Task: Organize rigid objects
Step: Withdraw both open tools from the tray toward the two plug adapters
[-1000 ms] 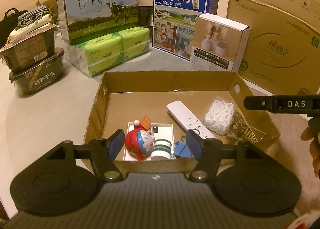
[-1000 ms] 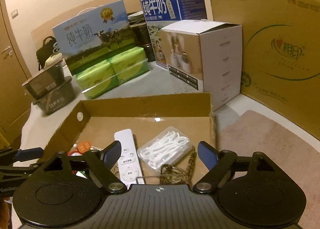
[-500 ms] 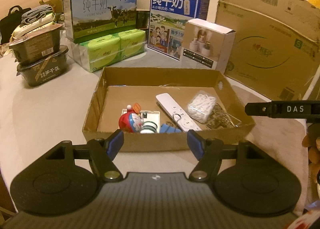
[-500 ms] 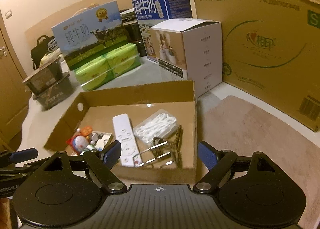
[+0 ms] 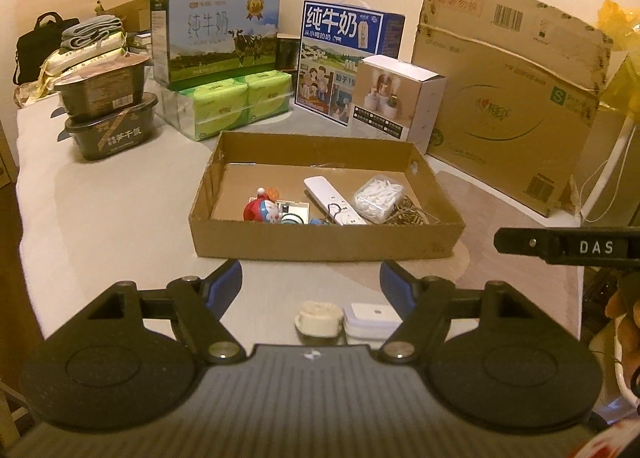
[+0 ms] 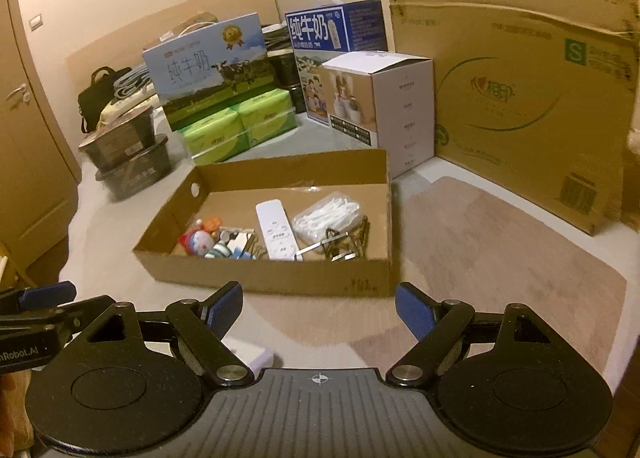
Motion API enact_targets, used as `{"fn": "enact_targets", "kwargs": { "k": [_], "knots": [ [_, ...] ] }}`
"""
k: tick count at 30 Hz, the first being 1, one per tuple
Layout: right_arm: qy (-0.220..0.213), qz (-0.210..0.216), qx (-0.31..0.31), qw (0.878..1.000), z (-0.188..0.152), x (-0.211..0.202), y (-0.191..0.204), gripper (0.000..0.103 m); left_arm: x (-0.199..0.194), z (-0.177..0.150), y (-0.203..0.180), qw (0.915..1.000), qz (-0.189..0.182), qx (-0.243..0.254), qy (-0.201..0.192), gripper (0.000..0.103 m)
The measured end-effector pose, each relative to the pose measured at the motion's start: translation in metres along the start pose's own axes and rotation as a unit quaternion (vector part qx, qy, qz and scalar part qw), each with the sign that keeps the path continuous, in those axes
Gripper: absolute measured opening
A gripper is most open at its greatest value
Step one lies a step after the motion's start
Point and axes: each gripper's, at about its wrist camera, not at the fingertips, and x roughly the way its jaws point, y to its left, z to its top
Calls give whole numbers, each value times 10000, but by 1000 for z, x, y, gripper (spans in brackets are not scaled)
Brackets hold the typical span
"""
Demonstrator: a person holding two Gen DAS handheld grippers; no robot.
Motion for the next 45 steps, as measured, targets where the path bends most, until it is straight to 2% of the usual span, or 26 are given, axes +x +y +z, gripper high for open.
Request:
{"fn": "enact_targets", "kwargs": {
  "k": [8,20,34,45],
  "knots": [
    [4,-52,-8,10000,-28,-35,11,83,-29,-23,-1,9999,-60,-113,22,77],
    [121,-77,45,9999,-59,-57,15,83,-53,-50,4,9994,-65,-325,24,81],
    [178,-48,141,9997,-70,-61,16,83,-52,-61,6,9995,71,-264,128,81],
    [200,27,195,9996,-81,-53,14,83,-34,-67,11,9993,206,-167,266,81]
  ]
}}
